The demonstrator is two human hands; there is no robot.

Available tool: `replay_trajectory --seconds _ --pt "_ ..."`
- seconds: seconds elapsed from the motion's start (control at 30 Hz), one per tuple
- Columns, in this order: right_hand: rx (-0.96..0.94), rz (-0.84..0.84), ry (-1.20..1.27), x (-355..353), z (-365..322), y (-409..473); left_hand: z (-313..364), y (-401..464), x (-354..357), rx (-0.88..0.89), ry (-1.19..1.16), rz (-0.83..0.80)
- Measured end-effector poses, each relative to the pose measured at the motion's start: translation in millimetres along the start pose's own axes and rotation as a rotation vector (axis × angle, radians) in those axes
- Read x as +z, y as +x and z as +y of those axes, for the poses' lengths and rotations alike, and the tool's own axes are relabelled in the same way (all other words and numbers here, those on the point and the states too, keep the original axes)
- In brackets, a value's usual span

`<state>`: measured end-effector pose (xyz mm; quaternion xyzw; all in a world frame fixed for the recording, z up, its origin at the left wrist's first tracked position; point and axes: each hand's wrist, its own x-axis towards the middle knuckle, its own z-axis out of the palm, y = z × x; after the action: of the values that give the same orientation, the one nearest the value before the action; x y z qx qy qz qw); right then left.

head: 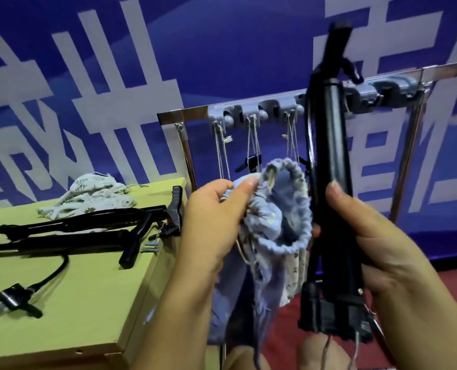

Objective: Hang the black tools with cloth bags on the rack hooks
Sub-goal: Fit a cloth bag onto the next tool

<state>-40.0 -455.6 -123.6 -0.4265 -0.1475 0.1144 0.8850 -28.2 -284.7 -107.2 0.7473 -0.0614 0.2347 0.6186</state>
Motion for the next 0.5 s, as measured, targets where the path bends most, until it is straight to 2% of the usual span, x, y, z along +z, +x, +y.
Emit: replay_trajectory --seconds 0.1,0.2,0.27,0.33,0.37,0.4,0.5 --pt "-0.03 -0.029 -0.207 2 3 -1 -2 0 7 0.005 0.075 -0.092" --pt "-0.049 0.109 -0.268 2 3 1 -11 2 0 -0.099 0.04 -0.177" --pt "-0.081 0.172 -0.267 2 -1 0 -23 4 -15 -0.139 0.109 -0.056" --pt "-0.116 0.216 -0.258 0 -6 -2 -29 0 -30 -0.087 0.231 0.165" --pt "-0.123 0.231 -0.258 -1 -8 -2 -27 -5 -34 -0.045 0.238 0.203" --pt "-0.125 0.233 -0.262 -1 -9 -3 -23 -11 -34 -0.002 0.226 0.156" --pt "-0.113 0.151 -0.307 0 -8 -1 -8 -22 -18 0.128 0.299 -0.177"
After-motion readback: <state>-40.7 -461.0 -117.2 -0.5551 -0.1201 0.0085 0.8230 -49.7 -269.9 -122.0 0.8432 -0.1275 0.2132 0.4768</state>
